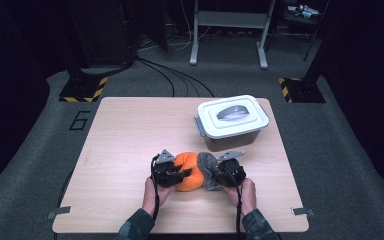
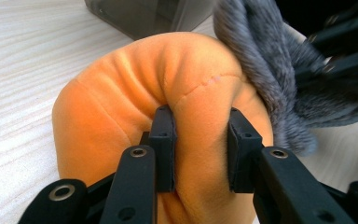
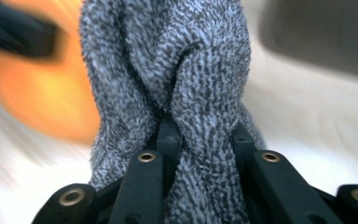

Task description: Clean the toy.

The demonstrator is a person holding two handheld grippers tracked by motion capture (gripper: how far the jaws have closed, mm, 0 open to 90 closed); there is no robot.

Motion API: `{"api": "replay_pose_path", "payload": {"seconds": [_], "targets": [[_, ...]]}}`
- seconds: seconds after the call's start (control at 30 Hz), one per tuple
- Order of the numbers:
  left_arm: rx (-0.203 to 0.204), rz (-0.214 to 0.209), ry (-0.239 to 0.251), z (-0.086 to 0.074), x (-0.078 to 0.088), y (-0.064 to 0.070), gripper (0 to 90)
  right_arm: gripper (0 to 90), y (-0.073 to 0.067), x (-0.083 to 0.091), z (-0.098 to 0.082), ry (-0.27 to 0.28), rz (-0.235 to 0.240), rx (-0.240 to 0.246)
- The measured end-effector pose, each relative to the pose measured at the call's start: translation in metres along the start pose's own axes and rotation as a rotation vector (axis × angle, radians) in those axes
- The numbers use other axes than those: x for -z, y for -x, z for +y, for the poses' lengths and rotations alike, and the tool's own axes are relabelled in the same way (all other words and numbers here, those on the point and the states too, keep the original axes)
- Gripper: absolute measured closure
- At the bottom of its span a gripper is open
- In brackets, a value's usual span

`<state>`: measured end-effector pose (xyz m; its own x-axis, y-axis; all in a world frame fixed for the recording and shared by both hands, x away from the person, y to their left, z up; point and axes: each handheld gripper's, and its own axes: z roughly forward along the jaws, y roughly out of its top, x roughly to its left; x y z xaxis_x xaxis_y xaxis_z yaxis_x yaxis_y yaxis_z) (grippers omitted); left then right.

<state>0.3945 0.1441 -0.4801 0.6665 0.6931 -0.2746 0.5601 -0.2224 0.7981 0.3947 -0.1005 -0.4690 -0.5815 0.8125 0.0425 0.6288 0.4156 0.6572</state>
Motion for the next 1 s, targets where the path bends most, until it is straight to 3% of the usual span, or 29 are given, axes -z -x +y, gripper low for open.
{"api": "replay_pose_path", "payload": {"seconds": [0.1,0.2,0.3,0.37,0.4,0.47,0.53,0.6,0.67,0.73,0.87,0.9,0.93,1.0], "targets": [[0.028,-0.018,0.016,-0.001,0.002,-0.005,68.7,72.9,0.014,0.000,-0.012,-0.033,-0.008,-0.034],[0.035,-0.024,0.020,-0.001,0.002,-0.006,68.7,72.9,0.014,0.017,-0.008,0.022,-0.012,-0.054],[0.034,-0.031,0.023,-0.001,0.001,-0.006,68.6,72.8,-0.002,0.035,0.011,0.092,0.024,-0.003],[0.043,-0.031,0.022,-0.001,0.001,-0.007,68.6,72.8,-0.013,0.031,0.021,0.099,0.051,0.039],[0.043,-0.029,0.022,-0.001,0.001,-0.007,68.6,72.9,-0.020,0.021,0.025,0.076,0.058,0.052],[0.041,-0.029,0.015,-0.002,-0.001,-0.007,68.6,73.0,-0.025,0.005,0.022,0.044,0.028,0.055],[0.021,-0.031,0.011,-0.002,-0.005,-0.005,68.6,73.0,-0.016,0.000,0.016,0.038,0.055,0.024],[0.013,-0.021,0.004,0.000,-0.009,0.000,68.2,73.0,-0.009,0.000,0.011,0.018,0.040,0.002],[-0.020,-0.007,0.001,0.003,-0.011,0.004,64.7,72.9,-0.005,-0.001,0.006,0.005,0.037,-0.016],[-0.028,-0.005,0.003,0.005,-0.009,0.006,54.9,73.0,-0.003,-0.001,0.006,-0.002,0.031,-0.005],[-0.032,0.008,0.053,0.009,0.012,0.009,39.5,72.9,-0.002,-0.002,0.008,-0.017,0.018,0.005],[-0.027,0.023,0.061,0.007,0.019,0.009,36.3,73.0,-0.002,-0.003,0.007,-0.021,0.012,0.007],[0.004,0.048,0.065,0.003,0.026,0.005,35.5,73.0,0.000,-0.003,0.005,-0.020,0.006,0.001],[0.046,0.069,0.057,-0.005,0.026,-0.003,35.9,73.0,0.005,-0.004,0.001,-0.027,0.011,-0.013]]}}
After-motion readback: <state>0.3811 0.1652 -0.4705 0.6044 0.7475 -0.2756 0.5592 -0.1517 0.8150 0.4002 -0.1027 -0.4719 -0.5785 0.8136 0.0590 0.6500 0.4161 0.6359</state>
